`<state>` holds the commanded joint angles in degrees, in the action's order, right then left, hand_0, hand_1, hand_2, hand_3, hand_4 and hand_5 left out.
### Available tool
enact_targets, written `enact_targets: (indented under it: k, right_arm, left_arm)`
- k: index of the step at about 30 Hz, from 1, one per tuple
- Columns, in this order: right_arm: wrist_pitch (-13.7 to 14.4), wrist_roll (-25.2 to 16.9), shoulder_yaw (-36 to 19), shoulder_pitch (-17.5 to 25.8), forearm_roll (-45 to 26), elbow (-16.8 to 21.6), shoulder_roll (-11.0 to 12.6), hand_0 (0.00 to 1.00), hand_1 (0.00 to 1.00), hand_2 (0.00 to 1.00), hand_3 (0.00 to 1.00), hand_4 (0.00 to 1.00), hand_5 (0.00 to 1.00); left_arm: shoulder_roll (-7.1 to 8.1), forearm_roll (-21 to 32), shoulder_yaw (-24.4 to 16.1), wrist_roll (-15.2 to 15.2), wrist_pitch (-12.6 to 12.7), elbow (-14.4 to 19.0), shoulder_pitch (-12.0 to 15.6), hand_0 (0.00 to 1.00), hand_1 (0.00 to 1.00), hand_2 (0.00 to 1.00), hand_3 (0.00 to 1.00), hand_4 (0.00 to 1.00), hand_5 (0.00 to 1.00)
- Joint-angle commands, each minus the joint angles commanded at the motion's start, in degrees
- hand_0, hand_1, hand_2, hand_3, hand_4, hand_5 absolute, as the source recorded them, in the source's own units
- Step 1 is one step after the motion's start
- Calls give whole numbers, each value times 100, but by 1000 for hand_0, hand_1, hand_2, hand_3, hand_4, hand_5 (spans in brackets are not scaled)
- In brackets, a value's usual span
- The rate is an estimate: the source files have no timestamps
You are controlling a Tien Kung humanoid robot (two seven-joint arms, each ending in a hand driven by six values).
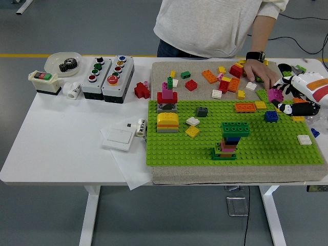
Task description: Pick up the brick,pile it on top of brick,press brick,pick up the brick,pile it on top of brick,press brick
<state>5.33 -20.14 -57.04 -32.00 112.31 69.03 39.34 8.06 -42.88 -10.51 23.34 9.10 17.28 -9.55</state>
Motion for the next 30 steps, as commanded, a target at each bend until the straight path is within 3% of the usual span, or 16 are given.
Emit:
enact_targets:
  k: [10, 13, 23, 30]
  right_arm:
    - [-457, 397, -155, 449, 427, 1811, 432, 364, 475, 545, 518, 559, 422]
    - [-596, 497, -140, 542, 551, 2162, 489, 362, 474, 544, 517, 564, 423]
    - [-819, 754, 3, 664, 675, 2711, 500, 360, 475, 545, 519, 574, 420]
    - [-819, 880, 248, 627, 722, 2874, 441, 358, 477, 547, 521, 586, 427]
  left_arm:
    - [2, -30, -16, 10, 8, -11, 15, 460, 556, 614, 628, 671, 796]
    - [5, -22, -6, 6, 13, -13, 9, 459, 555, 610, 629, 671, 796]
    - [8, -11, 7, -1, 22, -21, 6, 458, 554, 608, 629, 671, 797]
    - [12, -33, 2, 10, 25, -22, 5, 457, 553, 604, 628, 671, 797]
